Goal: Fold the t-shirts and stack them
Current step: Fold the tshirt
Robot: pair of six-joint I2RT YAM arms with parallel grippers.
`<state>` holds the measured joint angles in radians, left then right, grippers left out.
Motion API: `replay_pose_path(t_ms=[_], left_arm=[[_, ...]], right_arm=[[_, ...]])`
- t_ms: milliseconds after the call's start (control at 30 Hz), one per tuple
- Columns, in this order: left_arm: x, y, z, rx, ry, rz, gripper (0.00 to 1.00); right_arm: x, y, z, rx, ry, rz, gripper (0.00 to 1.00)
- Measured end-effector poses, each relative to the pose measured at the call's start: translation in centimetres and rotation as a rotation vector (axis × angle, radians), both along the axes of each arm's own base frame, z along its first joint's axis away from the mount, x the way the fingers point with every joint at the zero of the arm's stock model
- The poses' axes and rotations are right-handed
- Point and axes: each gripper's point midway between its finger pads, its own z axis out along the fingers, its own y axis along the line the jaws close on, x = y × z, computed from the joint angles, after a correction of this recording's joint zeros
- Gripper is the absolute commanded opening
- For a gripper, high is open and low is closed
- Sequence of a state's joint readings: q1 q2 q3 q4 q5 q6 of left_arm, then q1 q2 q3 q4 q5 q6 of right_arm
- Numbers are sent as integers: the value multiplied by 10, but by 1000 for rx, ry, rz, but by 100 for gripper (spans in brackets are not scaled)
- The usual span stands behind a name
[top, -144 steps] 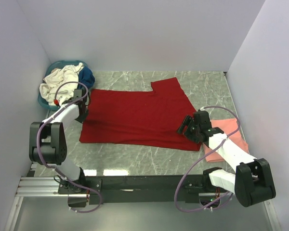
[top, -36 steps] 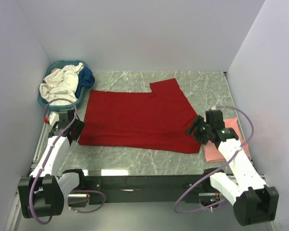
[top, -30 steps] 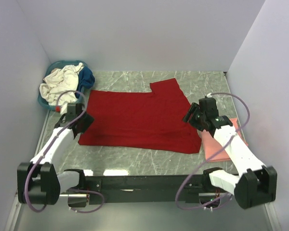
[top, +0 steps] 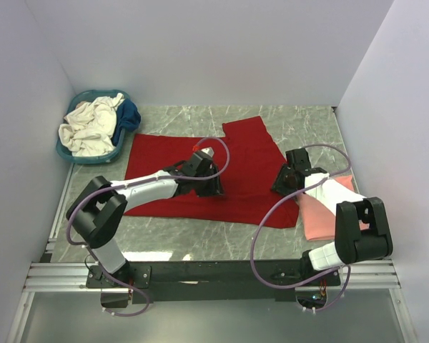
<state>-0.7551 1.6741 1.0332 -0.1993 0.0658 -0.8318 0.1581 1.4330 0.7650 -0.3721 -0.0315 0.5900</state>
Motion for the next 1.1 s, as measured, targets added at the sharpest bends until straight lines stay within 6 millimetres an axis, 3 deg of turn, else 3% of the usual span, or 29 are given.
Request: replay_pose_path(t_ms=[133, 267, 567, 900, 1100], left_arm=[[-4, -6, -6, 10, 10, -16, 47], [-4, -6, -9, 16, 16, -15, 47], [-3, -11, -12, 10, 29, -26, 47], [3, -21, -3, -17, 18, -40, 48], [16, -33, 6, -24, -12, -62, 48]], right_arm=[[-6, 4, -1, 23, 1, 22, 9], [-19, 9, 6, 57, -23, 42, 1], [-52, 24, 20, 124, -94, 107, 1], [-103, 45, -8, 194, -34, 166, 2], [-110, 48, -13, 207, -23, 160, 6]])
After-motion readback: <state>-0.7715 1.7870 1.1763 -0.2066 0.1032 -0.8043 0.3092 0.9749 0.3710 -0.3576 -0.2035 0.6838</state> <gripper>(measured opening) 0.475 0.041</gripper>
